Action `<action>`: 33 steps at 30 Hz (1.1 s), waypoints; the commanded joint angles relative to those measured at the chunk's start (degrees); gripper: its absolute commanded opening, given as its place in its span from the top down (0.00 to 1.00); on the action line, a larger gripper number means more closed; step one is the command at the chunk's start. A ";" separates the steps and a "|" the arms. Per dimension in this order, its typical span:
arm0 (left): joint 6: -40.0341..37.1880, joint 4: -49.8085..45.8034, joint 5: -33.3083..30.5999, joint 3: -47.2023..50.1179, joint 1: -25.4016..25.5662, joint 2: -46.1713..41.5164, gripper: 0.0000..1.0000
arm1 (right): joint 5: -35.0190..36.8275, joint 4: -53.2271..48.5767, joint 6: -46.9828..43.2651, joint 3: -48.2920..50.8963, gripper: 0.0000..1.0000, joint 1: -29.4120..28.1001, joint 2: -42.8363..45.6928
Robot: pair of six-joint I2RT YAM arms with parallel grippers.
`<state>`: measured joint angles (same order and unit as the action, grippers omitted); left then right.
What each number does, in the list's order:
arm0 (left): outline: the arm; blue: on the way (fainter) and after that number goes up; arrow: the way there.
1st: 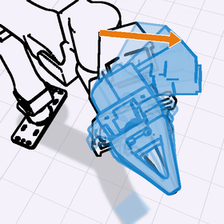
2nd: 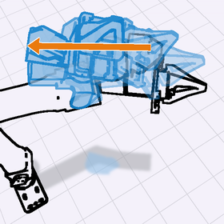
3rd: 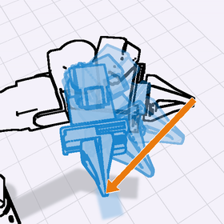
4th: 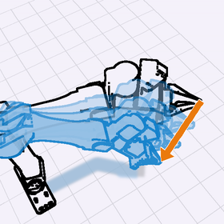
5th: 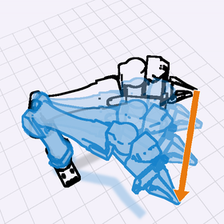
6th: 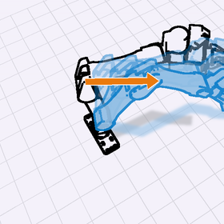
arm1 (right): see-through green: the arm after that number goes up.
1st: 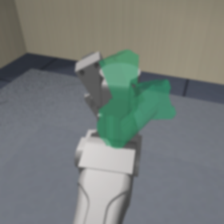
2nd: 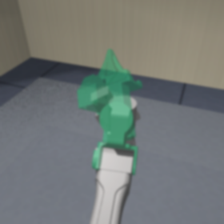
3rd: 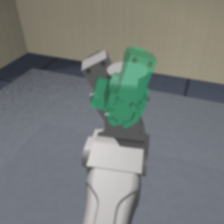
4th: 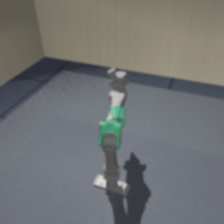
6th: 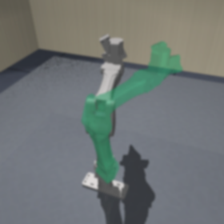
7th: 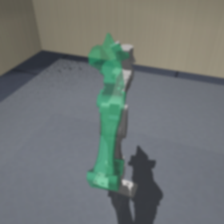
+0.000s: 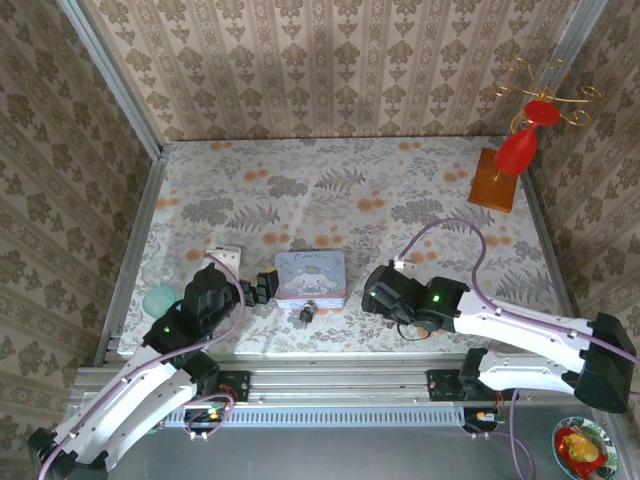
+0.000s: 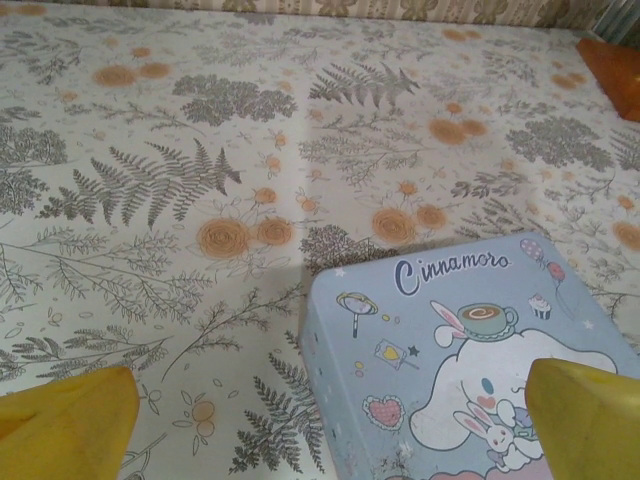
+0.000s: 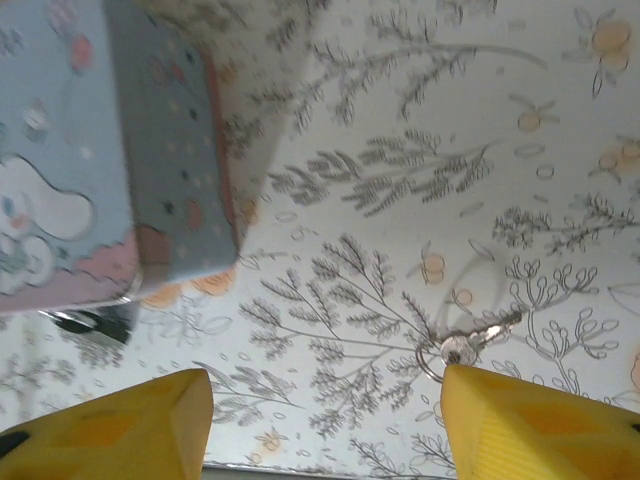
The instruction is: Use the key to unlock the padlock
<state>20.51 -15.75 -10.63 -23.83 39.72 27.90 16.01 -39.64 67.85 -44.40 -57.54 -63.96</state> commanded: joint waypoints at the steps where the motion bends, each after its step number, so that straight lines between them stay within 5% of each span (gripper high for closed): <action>1: -1.13 1.11 -0.65 0.54 0.35 -0.56 0.00 | -0.24 -2.86 5.07 1.45 0.42 -1.08 -2.43; 25: -1.45 0.91 -2.40 0.72 0.42 -0.66 0.00 | -5.11 -2.99 -1.67 -1.69 0.53 -1.13 -23.19; 33: -1.62 0.47 -3.17 0.57 0.44 -0.82 0.00 | -9.03 3.79 -5.59 1.49 0.51 4.97 -21.89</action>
<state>20.05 -15.57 -12.36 -23.64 39.79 27.62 7.86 -39.83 64.47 -43.86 -54.68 -86.35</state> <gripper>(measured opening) 0.999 0.485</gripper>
